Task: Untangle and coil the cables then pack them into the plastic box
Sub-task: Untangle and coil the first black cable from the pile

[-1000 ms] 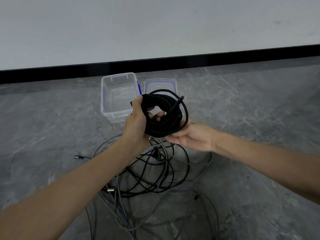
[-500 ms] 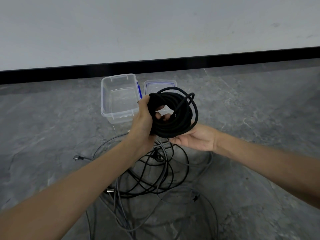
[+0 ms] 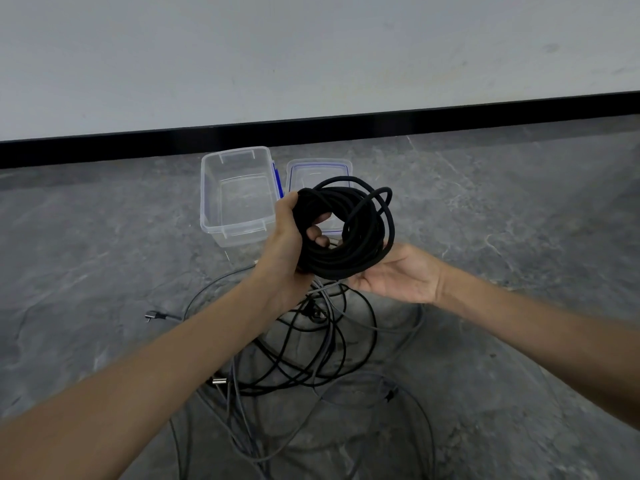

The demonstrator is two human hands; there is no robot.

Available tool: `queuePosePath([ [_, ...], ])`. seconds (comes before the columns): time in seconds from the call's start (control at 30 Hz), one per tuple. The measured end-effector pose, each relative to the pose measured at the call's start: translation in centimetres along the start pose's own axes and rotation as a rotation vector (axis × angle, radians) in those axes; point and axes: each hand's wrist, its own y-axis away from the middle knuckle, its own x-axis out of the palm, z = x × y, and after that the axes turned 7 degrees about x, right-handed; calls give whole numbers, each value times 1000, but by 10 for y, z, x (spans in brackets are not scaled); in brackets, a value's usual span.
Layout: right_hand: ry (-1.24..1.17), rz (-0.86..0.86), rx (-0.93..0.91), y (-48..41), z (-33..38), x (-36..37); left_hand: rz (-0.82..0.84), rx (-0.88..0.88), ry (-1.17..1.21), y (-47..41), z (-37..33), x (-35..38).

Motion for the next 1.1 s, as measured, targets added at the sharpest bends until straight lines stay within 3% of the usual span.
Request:
queuePosePath([
  [0.3, 164, -152, -10, -2, 3, 20, 48, 15, -60, 4, -3, 3],
  [0.67, 322, -315, -106, -12, -1, 5, 5, 30, 60, 3, -9, 3],
  [0.9, 195, -259, -35, -1, 17, 10, 89, 134, -19, 7, -26, 14],
  [1.0, 122, -133, -6, 0, 16, 23, 55, 152, -13, 6, -25, 16],
  [1.1, 38, -124, 11, -3, 11, 23, 39, 162, -3, 4, -22, 14],
])
